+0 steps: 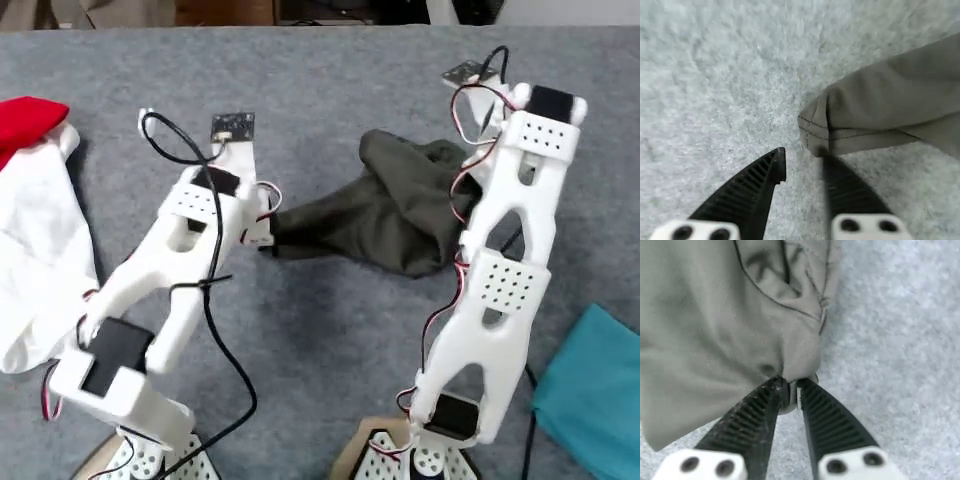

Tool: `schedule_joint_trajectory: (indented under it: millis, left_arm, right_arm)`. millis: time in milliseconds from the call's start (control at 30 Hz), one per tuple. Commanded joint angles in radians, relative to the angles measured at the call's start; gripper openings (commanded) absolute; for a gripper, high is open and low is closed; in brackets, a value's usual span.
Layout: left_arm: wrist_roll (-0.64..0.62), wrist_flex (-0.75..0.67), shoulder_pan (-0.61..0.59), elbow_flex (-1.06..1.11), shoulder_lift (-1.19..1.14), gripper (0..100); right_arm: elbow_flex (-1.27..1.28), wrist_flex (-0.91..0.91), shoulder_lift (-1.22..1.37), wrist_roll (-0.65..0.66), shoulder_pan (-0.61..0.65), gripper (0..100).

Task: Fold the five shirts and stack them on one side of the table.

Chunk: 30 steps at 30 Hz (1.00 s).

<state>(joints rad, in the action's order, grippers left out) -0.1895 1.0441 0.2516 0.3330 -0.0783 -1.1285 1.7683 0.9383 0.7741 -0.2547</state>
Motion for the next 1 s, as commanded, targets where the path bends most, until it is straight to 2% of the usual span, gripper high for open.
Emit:
schedule_joint_trajectory:
  millis: [0, 167, 433, 633, 900, 967]
  left_arm:
    - [-0.009, -0.035, 0.006, -0.037, -0.053, 23]
    - [-0.009, -0.068, -0.018, -0.087, -0.156, 22]
    - [-0.017, -0.068, -0.006, -0.164, -0.239, 2]
    - [-0.018, -0.057, -0.017, -0.203, -0.249, 2]
    - [0.028, 0.215, -0.138, -0.413, -0.173, 2]
    - [0.034, 0.284, -0.172, -0.479, -0.15, 2]
  right_arm:
    - [-0.004, 0.012, -0.01, 0.003, 0.028, 0.9]
    - [-0.004, -0.002, -0.007, -0.02, 0.028, 0.9]
    - [-0.004, -0.003, -0.004, -0.018, 0.03, 0.9]
    - [-0.004, -0.003, -0.004, -0.018, 0.028, 0.9]
    - [-0.062, 0.017, -0.012, -0.035, 0.022, 1.2]
    - [-0.09, 0.017, -0.035, -0.081, 0.016, 6.2]
